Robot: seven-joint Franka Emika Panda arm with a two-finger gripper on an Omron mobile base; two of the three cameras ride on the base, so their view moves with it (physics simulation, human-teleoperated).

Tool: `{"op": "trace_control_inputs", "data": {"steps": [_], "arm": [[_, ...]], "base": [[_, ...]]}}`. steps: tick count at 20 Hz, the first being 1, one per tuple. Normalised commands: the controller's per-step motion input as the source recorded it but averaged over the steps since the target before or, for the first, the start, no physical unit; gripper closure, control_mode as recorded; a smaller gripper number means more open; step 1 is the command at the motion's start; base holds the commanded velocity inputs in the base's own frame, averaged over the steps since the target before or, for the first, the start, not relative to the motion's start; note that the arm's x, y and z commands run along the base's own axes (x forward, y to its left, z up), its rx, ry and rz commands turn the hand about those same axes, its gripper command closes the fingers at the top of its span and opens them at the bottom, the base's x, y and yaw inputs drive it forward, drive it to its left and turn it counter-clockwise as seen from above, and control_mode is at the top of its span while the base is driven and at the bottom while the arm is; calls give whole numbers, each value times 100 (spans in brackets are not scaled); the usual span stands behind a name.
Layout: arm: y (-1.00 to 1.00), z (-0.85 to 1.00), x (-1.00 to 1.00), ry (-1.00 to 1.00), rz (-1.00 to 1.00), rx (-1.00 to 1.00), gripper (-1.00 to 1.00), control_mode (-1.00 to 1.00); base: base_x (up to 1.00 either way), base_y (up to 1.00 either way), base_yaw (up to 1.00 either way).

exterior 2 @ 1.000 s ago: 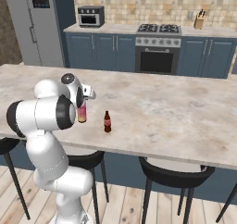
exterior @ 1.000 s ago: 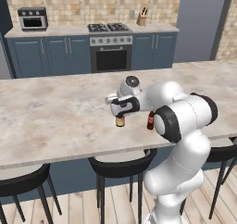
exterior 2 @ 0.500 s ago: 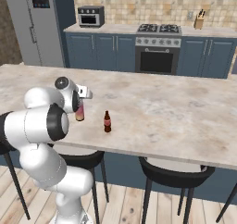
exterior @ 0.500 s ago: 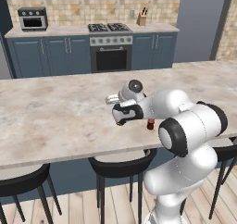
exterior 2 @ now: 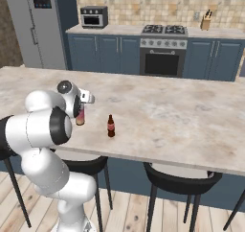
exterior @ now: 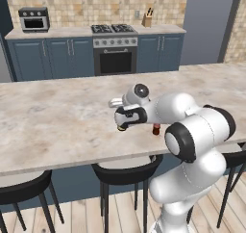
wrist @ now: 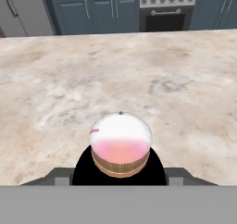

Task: Place the large bottle from the dining counter next to the other large bottle outside the sink, and place the small bottle from the dining counter next to the other small bottle inside the sink.

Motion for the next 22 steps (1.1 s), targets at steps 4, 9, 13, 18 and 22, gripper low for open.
{"op": "trace_control_inputs", "data": {"steps": [4,9,13,18,22], "arm": [[0,0,0,0,0,8,100,-100],[0,0,0,0,0,0,100,100],[0,0,0,0,0,0,100,100],[0,0,0,0,0,0,100,100],[0,0,0,0,0,0,100,100]], "base": [[0,0,0],[-23,0,0],[-53,0,0],[-37,0,0],[0,-8,0]]}}
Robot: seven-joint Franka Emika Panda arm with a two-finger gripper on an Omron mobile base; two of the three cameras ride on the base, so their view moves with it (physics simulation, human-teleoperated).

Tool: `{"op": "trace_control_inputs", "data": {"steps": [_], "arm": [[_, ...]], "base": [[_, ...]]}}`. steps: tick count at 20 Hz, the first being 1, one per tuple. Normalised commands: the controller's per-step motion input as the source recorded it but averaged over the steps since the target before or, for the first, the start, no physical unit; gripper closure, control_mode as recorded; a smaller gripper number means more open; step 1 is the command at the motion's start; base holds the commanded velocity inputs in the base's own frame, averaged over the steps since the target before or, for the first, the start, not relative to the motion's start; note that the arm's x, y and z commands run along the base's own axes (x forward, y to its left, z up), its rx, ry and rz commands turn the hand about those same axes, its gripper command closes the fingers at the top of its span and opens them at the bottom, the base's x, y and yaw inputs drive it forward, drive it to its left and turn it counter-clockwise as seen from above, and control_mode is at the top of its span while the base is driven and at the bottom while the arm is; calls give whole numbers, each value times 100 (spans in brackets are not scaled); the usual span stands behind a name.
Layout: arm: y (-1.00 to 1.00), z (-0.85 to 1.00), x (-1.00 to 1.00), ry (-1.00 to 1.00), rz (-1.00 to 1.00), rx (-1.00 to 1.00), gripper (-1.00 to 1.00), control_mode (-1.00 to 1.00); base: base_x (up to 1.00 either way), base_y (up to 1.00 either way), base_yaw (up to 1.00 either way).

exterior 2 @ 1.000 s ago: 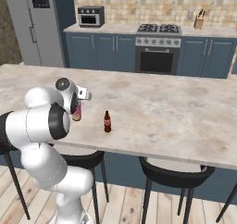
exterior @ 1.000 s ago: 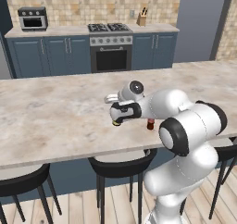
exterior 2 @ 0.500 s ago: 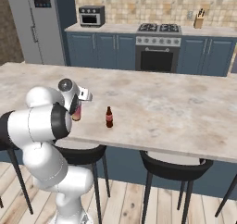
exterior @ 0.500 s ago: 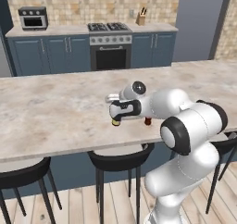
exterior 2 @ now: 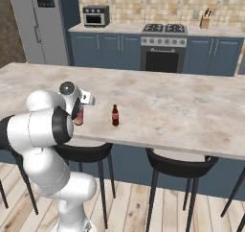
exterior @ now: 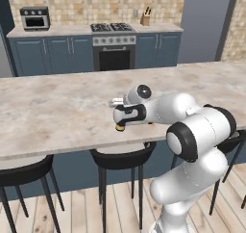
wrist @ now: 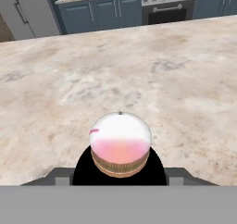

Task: Place the large bottle from the dining counter next to the other large bottle outside the sink, and place the small bottle from the dining counter next to the other small bottle inside the sink.

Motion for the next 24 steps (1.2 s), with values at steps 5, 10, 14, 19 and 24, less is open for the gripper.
{"op": "trace_control_inputs", "data": {"steps": [5,10,14,19,24], "arm": [[0,0,0,0,0,0,100,100],[0,0,0,0,0,0,100,100],[0,0,0,0,0,0,100,100],[0,0,0,0,0,0,100,100],[0,0,0,0,0,0,100,100]], "base": [[0,-29,0],[0,-44,0],[0,-43,0],[-1,-39,-1],[-30,-23,-8]]}}
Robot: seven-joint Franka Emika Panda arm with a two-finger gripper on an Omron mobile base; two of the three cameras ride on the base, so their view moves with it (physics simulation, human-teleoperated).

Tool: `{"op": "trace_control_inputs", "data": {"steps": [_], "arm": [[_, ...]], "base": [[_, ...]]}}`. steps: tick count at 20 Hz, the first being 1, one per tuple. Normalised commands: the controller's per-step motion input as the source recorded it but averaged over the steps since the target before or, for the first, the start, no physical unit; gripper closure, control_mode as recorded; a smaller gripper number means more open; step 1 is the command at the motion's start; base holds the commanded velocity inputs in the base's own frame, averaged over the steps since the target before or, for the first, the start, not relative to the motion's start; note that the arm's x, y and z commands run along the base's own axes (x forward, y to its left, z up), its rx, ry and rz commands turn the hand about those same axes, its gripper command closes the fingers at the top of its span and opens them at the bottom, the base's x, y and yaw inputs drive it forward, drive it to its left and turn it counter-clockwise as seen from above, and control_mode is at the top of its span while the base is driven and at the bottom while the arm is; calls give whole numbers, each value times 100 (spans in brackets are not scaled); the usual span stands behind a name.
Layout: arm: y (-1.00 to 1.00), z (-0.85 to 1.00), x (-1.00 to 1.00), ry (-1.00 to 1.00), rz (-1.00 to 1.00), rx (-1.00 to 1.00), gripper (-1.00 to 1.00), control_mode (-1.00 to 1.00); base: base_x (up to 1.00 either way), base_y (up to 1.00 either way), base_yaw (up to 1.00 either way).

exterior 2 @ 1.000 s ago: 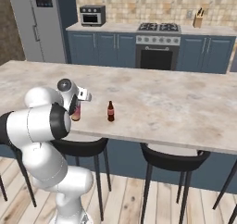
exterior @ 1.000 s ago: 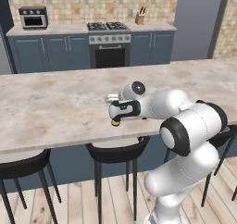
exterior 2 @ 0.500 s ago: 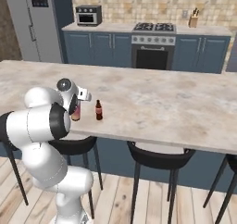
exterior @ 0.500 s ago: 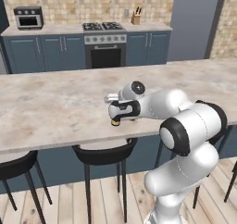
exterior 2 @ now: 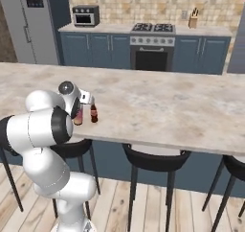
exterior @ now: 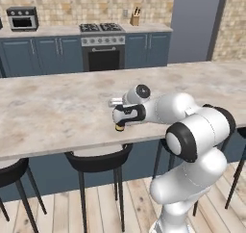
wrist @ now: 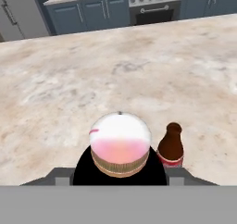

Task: Place the large bottle from the dining counter next to the other large bottle outside the sink, and place the small bottle from the dining counter next to the other small bottle inside the sink.

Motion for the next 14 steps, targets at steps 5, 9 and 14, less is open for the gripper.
{"op": "trace_control_inputs", "data": {"steps": [5,9,14], "arm": [[0,0,0,0,0,0,100,100],[0,0,0,0,0,0,100,100],[0,0,0,0,0,0,100,100]], "base": [[-49,-12,-17],[-48,-15,-21],[-32,-13,-24]]}}
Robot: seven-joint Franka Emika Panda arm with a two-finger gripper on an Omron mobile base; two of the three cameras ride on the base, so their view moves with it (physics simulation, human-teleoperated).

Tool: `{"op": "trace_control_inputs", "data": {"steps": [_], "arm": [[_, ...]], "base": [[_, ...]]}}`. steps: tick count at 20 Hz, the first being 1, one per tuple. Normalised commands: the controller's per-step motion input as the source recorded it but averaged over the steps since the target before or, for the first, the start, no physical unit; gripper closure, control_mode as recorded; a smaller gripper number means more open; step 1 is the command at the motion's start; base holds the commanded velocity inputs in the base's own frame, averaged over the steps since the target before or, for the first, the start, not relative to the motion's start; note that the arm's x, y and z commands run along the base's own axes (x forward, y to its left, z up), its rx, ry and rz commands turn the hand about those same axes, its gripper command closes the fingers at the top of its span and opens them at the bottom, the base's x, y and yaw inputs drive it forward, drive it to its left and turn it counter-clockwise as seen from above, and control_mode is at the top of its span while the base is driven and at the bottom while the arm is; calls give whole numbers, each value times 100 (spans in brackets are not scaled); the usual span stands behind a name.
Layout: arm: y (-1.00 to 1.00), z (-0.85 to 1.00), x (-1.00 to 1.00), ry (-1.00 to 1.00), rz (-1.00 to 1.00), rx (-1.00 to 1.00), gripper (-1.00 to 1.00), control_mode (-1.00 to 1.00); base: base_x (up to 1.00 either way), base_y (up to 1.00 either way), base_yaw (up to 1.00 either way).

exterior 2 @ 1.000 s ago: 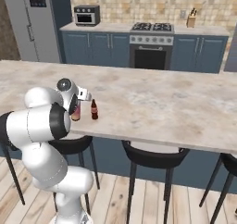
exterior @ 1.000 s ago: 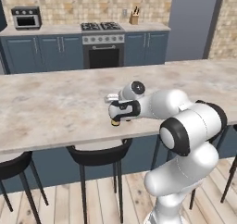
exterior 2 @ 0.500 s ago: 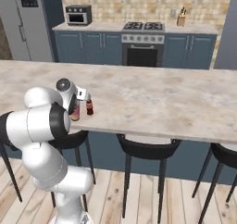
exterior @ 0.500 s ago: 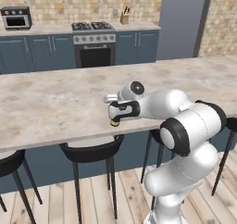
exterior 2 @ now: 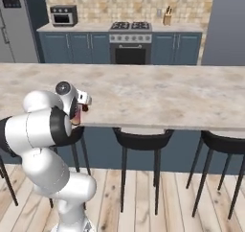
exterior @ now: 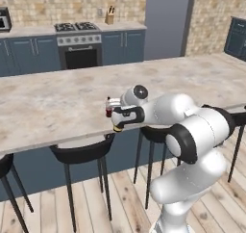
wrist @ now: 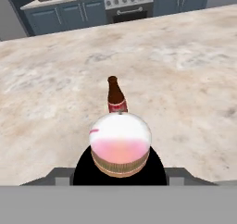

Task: Place the large bottle from the dining counter next to the other large bottle outside the sink, and place the small bottle from the dining counter next to the other small bottle inside the sink.

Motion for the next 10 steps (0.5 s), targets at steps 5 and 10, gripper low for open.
{"op": "trace_control_inputs", "data": {"steps": [5,10], "arm": [[0,0,0,0,0,0,100,100],[0,0,0,0,0,0,100,100]], "base": [[-26,-3,-31],[-48,0,-35]]}}
